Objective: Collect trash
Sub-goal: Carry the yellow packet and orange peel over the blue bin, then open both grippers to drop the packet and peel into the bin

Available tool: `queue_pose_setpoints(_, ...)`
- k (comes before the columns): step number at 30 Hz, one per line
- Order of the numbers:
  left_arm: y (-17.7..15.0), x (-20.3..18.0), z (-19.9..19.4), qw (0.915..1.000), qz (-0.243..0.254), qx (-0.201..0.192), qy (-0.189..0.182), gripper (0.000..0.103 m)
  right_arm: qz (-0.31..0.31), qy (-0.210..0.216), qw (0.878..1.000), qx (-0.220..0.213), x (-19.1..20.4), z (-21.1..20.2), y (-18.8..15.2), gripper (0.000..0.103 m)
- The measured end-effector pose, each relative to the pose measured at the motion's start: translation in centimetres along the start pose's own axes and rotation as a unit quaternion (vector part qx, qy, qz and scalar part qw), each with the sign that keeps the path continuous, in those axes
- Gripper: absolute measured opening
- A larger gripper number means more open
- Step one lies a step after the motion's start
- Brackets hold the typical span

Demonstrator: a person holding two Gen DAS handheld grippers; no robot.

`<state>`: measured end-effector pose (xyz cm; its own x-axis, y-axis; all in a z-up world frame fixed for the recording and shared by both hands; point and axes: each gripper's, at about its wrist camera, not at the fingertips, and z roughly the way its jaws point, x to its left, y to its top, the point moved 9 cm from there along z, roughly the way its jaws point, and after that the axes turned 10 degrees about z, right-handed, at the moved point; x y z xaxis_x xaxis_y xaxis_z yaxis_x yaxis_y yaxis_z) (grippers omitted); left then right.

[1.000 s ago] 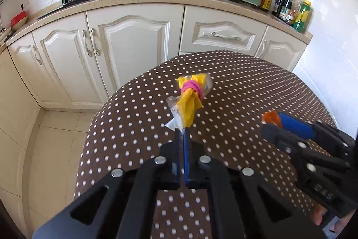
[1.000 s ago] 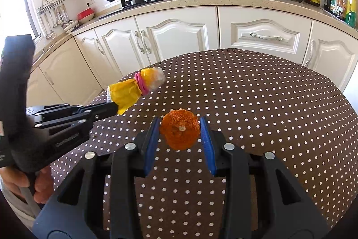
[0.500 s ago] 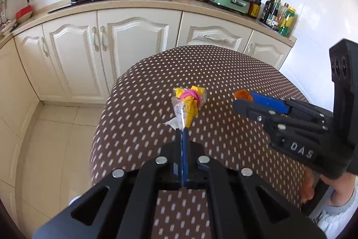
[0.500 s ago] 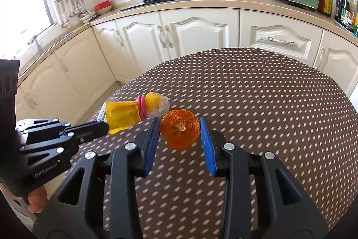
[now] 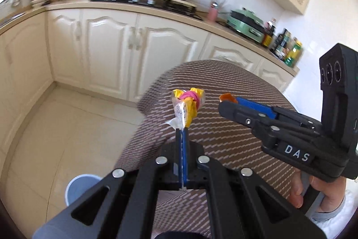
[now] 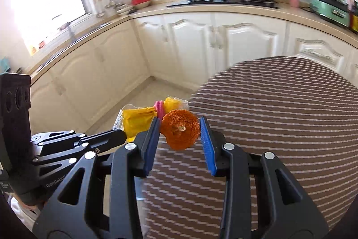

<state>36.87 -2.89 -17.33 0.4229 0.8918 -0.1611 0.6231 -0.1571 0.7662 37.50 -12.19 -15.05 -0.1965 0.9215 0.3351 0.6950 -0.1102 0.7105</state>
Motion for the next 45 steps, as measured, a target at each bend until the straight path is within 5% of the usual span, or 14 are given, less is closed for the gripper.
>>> queue_pose_setpoints(10,-7.1,12.7,-5.7,0.9921,-0.083,-0.001,0.094,0.000,-0.054,0.050,0.995,0.062,13.1,8.3,-4.4,0.036)
queue_pose_setpoints(18,-16.0,22.1,-3.1,0.9742,-0.162,0.063,0.144,0.000,-0.068,0.050,0.986,0.144,18.4,17.9,-11.4,0.036)
queue_pose_setpoints(24,-22.5,26.1,2.3,0.9571,-0.210,0.130,0.151,0.000,-0.060,0.031,0.977,0.204,18.1,23.6,-16.7,0.036)
queue_pose_setpoints(30,-26.0,27.7,6.2,0.9501,-0.224,0.160,0.146,0.002,-0.048,0.008,0.972,0.228,16.1,27.1,-18.7,0.036)
queue_pose_setpoints(32,-26.3,28.1,7.3,0.9482,-0.234,0.167,0.135,0.007,-0.040,0.003,0.971,0.234,15.5,27.9,-19.2,0.036)
queue_pose_setpoints(34,-26.8,28.7,7.9,0.9458,-0.238,0.174,0.137,0.026,-0.035,-0.001,0.970,0.240,15.2,28.4,-20.0,0.036)
queue_pose_setpoints(36,-26.9,28.8,8.3,0.9449,-0.240,0.177,0.136,0.034,-0.032,-0.003,0.969,0.244,15.0,28.9,-20.4,0.036)
queue_pose_setpoints(45,-27.8,29.1,8.4,0.9402,-0.239,0.190,0.151,0.042,-0.024,-0.004,0.966,0.256,14.8,30.4,-21.7,0.036)
